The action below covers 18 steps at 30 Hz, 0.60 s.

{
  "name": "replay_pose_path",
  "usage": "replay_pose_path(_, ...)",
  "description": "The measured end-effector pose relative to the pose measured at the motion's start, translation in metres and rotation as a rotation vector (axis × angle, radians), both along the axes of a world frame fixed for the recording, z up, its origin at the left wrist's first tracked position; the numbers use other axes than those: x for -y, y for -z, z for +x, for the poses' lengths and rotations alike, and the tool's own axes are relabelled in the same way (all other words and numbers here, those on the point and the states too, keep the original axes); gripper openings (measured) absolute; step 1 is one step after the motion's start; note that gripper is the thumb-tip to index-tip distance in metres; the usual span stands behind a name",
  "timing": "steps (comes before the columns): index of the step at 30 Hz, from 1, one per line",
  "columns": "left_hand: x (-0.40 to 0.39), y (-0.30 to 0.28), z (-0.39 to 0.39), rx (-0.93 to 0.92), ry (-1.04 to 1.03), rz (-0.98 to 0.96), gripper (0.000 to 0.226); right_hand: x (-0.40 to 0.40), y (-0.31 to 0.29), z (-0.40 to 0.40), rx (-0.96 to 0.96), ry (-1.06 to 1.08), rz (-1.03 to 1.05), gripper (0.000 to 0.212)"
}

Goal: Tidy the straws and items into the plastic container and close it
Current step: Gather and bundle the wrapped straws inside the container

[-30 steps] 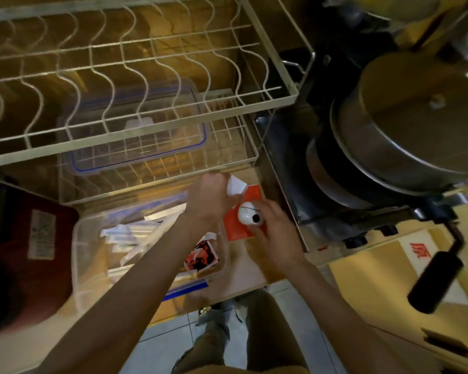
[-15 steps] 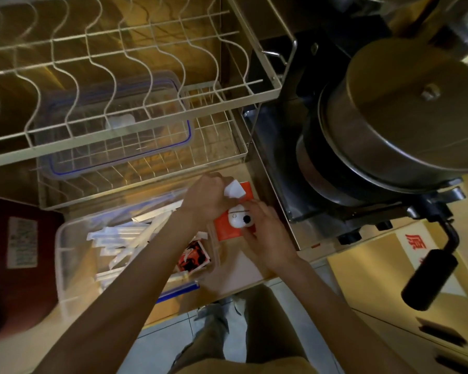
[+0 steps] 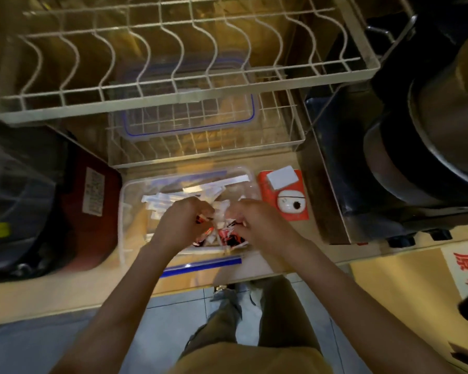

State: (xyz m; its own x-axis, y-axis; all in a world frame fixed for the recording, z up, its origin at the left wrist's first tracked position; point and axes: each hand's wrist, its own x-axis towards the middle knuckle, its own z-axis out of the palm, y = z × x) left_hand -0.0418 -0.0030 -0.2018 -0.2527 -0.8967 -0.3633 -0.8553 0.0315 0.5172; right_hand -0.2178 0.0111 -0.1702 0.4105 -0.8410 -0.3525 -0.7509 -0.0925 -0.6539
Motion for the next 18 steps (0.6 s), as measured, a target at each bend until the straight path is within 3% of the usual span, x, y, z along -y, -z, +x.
replay_pose_path(5,-0.013,0.017,0.022,0.104,-0.032,0.031,0.046,0.004,0.031,0.028,-0.245,-0.189,0.111,0.031)
replay_pose_path(10,-0.016,0.023,0.025,0.153,-0.079,0.034,0.045,0.006,0.044,0.038,-0.536,-0.284,-0.037,0.032)
replay_pose_path(18,-0.018,0.031,0.021,0.122,-0.189,0.029,0.048,0.01,0.048,0.04,-0.582,-0.323,-0.141,0.029)
